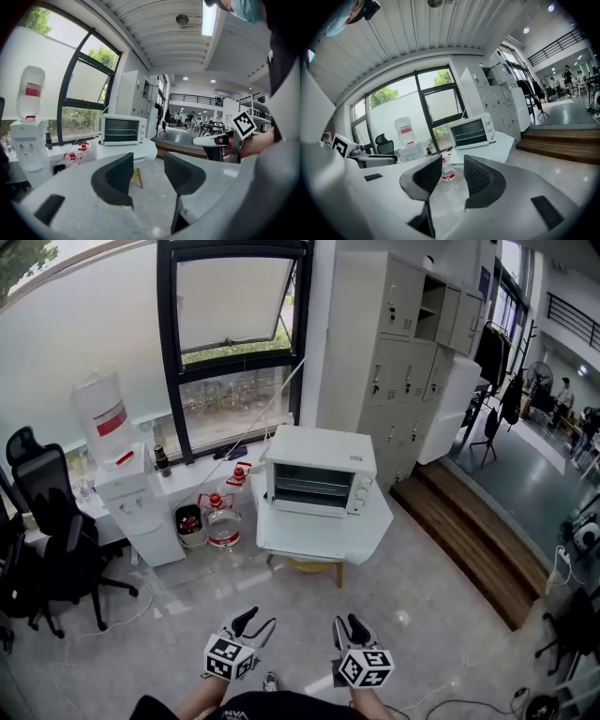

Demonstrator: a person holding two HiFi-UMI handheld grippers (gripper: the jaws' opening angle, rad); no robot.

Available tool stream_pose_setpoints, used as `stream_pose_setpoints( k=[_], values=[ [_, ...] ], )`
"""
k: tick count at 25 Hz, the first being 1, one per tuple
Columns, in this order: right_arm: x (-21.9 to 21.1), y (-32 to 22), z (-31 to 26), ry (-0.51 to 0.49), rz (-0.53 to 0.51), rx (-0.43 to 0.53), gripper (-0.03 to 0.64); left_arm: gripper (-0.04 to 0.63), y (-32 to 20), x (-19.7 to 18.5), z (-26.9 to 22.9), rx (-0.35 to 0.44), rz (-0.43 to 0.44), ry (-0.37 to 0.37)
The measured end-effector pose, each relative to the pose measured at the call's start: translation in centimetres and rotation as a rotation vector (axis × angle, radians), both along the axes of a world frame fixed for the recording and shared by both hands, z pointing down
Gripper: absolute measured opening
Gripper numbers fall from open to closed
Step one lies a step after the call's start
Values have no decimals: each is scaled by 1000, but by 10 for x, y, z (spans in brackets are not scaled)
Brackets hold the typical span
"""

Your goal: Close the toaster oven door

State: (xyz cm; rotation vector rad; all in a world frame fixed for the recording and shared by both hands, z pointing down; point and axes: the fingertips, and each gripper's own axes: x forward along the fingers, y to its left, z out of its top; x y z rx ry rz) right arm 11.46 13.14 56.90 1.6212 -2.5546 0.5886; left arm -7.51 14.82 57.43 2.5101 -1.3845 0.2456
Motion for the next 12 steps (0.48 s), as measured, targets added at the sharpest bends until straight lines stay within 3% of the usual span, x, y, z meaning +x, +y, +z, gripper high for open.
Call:
stream_pose_setpoints(
  k=[6,12],
  values=[
    [-15,-36,6,3,94,-13,141,207,-52,-37,7,-25,34,-2],
    [-15,-57,20,29,139,-51,141,207,-72,-48,23,-62,36,14]
  ],
)
